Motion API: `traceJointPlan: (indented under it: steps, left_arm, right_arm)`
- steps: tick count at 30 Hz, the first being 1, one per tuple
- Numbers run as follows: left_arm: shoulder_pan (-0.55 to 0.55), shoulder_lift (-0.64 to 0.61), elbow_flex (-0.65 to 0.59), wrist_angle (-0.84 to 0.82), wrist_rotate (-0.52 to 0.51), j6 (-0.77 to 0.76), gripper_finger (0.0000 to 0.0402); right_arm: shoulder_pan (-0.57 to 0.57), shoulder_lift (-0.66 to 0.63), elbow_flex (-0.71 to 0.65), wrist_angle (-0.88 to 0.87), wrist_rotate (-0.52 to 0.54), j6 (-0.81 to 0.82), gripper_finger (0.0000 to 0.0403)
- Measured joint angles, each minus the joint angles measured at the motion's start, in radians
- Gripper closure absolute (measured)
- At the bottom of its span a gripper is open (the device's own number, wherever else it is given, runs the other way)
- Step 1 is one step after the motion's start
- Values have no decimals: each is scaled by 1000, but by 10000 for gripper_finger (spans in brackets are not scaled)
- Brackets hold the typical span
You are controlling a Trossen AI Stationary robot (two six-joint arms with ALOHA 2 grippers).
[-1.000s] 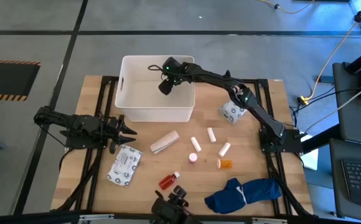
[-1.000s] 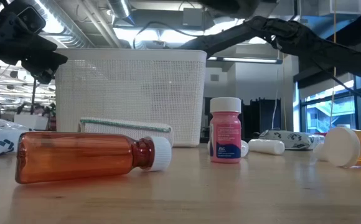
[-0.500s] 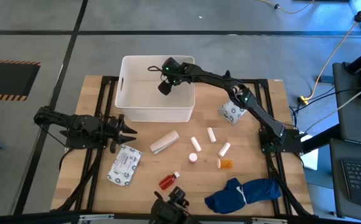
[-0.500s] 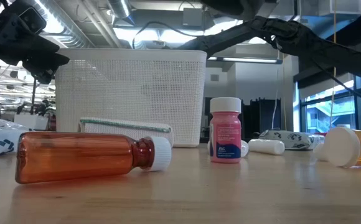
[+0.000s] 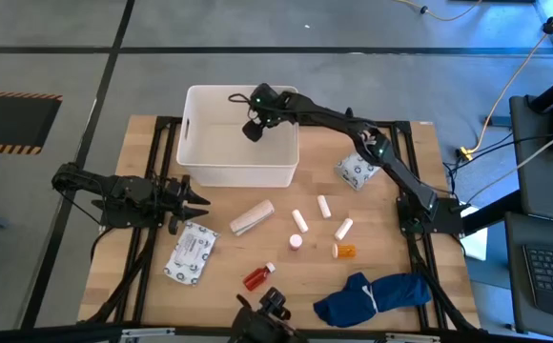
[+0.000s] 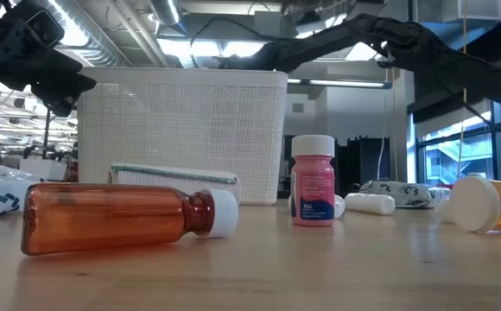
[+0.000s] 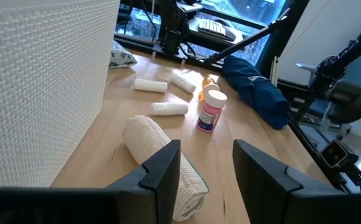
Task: Pick & place medical supplies in basket/bin
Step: Put the pink medicine bottle into the white bin
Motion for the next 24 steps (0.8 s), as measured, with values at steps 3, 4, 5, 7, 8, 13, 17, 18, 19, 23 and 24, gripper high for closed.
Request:
traceJointPlan:
  steps: [3, 4, 5, 7, 8, 13, 17, 18, 19, 23, 24]
  left_arm:
    - [0, 0, 0, 0, 0, 0, 258]
    - [0, 0, 0, 0, 0, 0, 258]
    - [0, 0, 0, 0, 0, 0, 258]
    - [0, 0, 0, 0, 0, 0, 258]
    - [0, 0, 0, 0, 0, 0, 258]
    - [0, 0, 0, 0, 0, 0, 258]
    - [0, 0, 0, 0, -1, 0, 258]
    - [0, 0, 0, 0, -2, 1, 258]
    - [0, 0, 0, 0, -3, 6, 258]
    - [0, 0, 0, 1, -3, 26, 258]
    - [0, 0, 0, 1, -3, 20, 258]
  right_arm:
    - [2, -42, 0, -3, -9, -1, 95]
    - [4, -59, 0, -3, -19, -4, 95]
    - [7, -79, 0, -2, -33, -14, 95]
    - [17, -124, 0, -25, -67, -65, 95]
    - [26, -148, 0, -36, -78, -100, 95]
    - [91, -319, 0, -215, -86, -292, 95]
    - [170, -472, 0, -379, -86, -316, 95]
    - [194, -507, 0, -412, -86, -302, 95]
    - [220, -538, 0, -439, -87, -278, 95]
    - [331, -636, 2, -541, -88, -186, 95]
    - [358, -653, -3, -566, -88, -174, 95]
